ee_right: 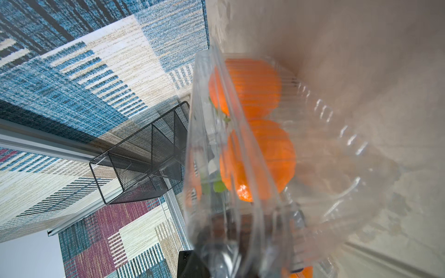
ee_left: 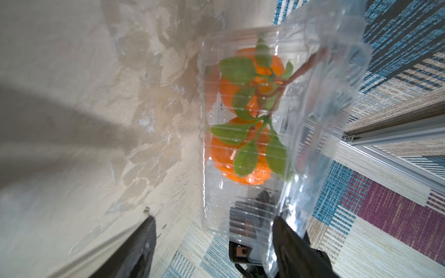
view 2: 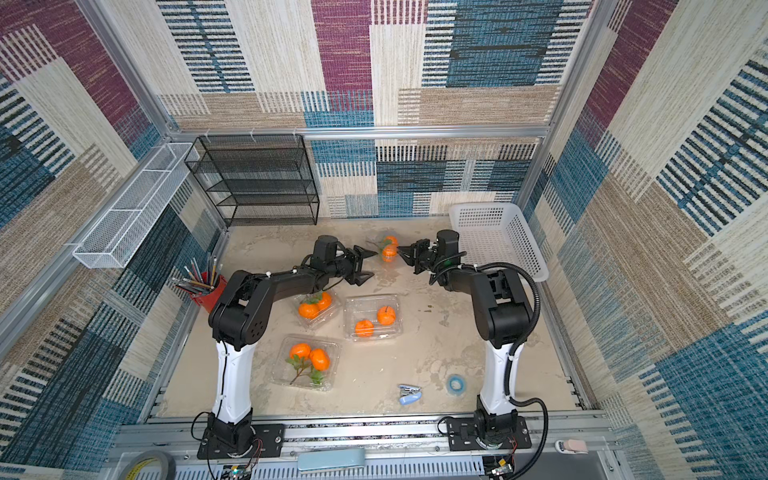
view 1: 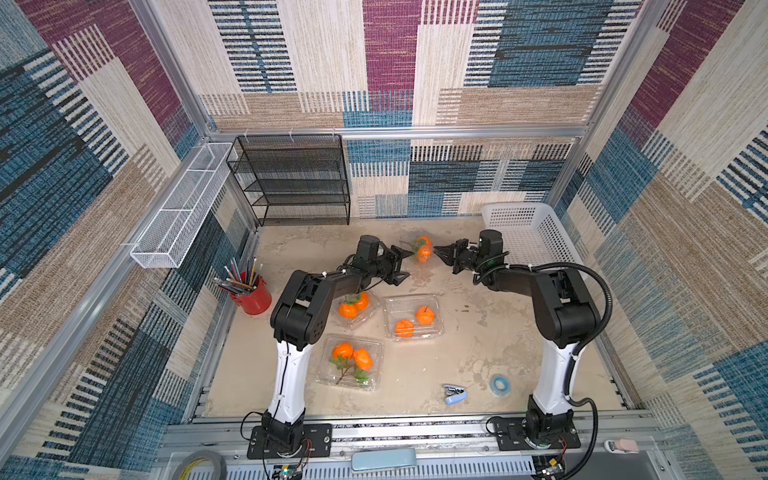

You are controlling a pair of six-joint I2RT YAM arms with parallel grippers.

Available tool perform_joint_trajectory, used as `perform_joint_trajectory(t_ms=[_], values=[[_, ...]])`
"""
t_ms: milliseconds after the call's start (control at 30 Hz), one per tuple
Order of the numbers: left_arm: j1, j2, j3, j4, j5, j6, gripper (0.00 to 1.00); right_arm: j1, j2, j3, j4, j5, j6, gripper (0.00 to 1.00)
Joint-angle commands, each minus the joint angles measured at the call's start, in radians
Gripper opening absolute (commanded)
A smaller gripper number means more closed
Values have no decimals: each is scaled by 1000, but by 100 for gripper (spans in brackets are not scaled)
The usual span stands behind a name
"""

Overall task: Take oranges out of containers
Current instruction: Open the packing box at the center of the board.

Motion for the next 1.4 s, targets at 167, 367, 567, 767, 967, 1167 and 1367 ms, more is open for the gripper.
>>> perform_joint_trajectory(t_ms=[167, 367, 567, 767, 967, 1167, 1367], values=[[0, 3, -6, 64, -6, -6, 78, 5, -19, -21, 5, -29, -4, 15], [0, 10, -15, 65, -8, -8, 78, 7, -33, -40, -3, -33, -11, 15], [1, 14, -17, 80, -18, -9, 78, 15, -39, -46, 11, -42, -4, 15], [-2, 17, -11, 79, -20, -6, 78, 32, -36, -48, 29, -50, 7, 15], [-10, 24, -12, 81, -14, -9, 77, 43, -34, -57, 66, -53, 23, 15], [-10, 17, -24, 80, -11, -10, 78, 49, -32, -67, 99, -60, 40, 18], [-11, 11, -41, 67, -12, -9, 77, 49, -38, -81, 140, -53, 60, 20]])
